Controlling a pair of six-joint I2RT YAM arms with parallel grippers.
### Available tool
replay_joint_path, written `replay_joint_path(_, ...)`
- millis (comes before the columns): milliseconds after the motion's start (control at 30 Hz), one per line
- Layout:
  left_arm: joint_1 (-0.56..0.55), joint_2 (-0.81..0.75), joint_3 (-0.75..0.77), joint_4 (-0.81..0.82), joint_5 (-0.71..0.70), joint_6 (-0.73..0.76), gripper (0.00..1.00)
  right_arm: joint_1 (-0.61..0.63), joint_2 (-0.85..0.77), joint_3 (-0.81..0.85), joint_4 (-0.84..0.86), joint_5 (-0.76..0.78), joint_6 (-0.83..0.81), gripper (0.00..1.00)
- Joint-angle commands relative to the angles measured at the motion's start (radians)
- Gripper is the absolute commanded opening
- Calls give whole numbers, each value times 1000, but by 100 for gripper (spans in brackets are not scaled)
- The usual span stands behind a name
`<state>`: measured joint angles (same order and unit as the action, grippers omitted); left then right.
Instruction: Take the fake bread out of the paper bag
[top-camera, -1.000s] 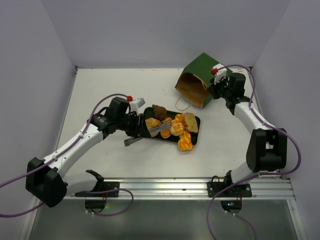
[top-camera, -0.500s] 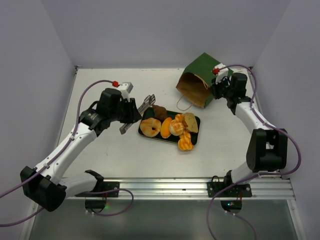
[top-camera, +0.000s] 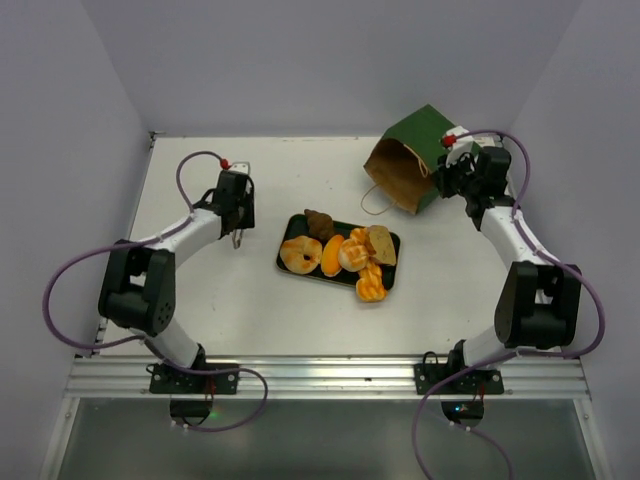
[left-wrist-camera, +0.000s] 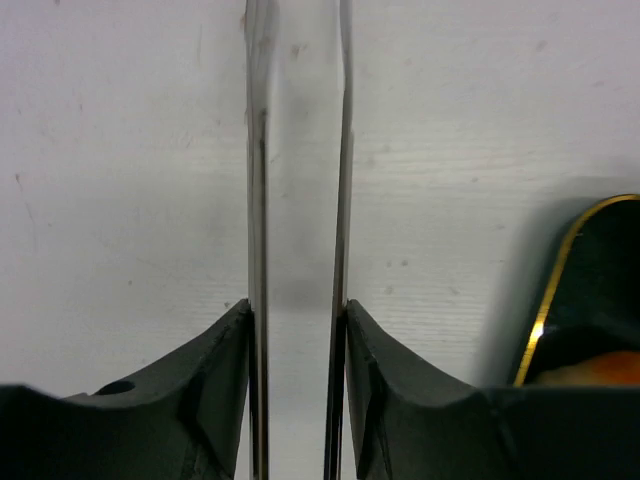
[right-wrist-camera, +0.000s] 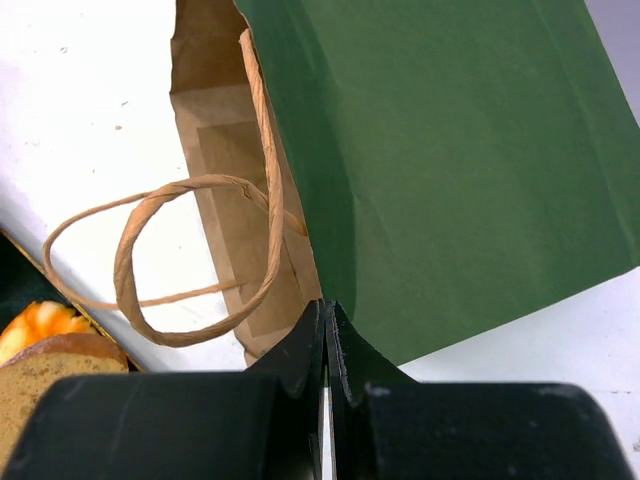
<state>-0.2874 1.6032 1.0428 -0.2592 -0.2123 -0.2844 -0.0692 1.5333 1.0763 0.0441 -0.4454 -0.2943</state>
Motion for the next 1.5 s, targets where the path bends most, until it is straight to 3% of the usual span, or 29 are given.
replay_joint_path(0, 60, 66, -23, 115, 20, 44, 44, -17, -44, 4, 10, -47, 21, 0)
replay_joint_path(267, 117, 115, -46, 104, 83, 14, 60, -38, -76, 2, 2, -65, 40, 0)
replay_joint_path(500, 129, 48, -43, 63, 114, 11, 83, -38, -117, 48, -87, -81, 61, 0)
replay_joint_path(533, 129, 28, -44, 58, 117, 10, 99, -40, -117, 69, -158, -91, 75, 0)
replay_joint_path(700, 129, -170, -87, 26, 185, -1, 100, -41, -117, 233, -320, 8, 211, 0)
replay_joint_path(833, 129, -392, -167, 47, 267, 11, 100, -41, -90, 426, -502, 178, 499, 0)
replay_joint_path(967, 129, -523, -243, 40, 298, 46, 100, -49, -87, 514, -595, 263, 633, 0)
replay_joint_path(1200, 129, -631, -325, 43, 301, 60, 100, -58, -73, 456, -592, 338, 655, 0)
replay_joint_path(1467, 128, -652, -329, 46, 306, 63, 100, -188, -13, 358, -567, 183, 681, 0)
